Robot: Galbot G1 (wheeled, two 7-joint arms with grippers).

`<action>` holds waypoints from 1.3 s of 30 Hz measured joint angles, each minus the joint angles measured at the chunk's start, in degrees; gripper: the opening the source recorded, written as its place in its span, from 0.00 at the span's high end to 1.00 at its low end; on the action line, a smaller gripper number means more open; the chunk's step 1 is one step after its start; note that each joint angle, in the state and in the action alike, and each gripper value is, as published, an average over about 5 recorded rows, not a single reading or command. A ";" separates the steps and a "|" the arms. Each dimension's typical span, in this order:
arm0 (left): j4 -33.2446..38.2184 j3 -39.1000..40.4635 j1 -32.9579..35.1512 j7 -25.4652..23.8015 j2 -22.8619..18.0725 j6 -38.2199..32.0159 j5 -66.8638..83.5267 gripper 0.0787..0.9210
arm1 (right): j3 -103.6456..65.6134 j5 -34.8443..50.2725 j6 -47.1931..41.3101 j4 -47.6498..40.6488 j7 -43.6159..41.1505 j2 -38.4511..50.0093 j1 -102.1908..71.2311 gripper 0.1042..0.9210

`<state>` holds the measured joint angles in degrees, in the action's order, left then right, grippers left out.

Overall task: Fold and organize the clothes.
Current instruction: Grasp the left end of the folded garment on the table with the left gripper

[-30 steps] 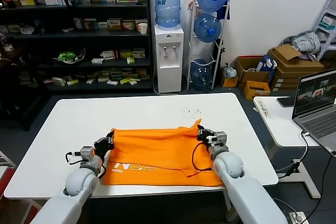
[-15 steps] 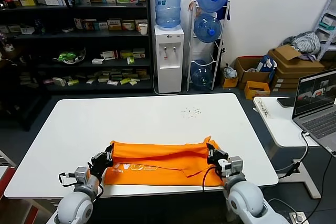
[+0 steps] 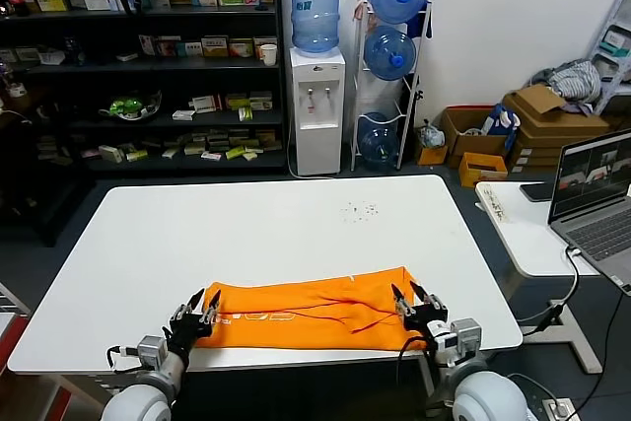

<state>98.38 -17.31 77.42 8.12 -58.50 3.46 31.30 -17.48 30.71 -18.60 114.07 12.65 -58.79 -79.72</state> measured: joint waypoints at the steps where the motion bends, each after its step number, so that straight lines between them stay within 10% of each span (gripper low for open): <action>1: -0.23 0.08 0.04 -0.04 -0.20 0.05 0.02 0.44 | -0.64 -0.24 0.23 0.35 -0.07 -0.11 -0.68 0.40; 10: -3.87 0.40 -0.88 0.36 -2.45 0.80 0.76 0.15 | -5.23 -1.58 1.48 2.84 -0.23 -1.23 -5.29 0.13; 16: -4.66 0.39 -0.64 1.49 -3.42 0.32 0.96 0.15 | -6.59 -2.02 1.76 3.33 -0.15 -1.57 -6.44 0.12; 39: -1.10 -0.23 1.93 5.79 -3.81 -0.57 1.11 0.91 | -7.13 -2.17 2.53 2.43 1.25 -2.87 -5.83 0.12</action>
<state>97.27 -17.54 79.35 13.91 -62.30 2.89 32.41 -24.61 28.54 -16.07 116.50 13.90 -61.66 -85.55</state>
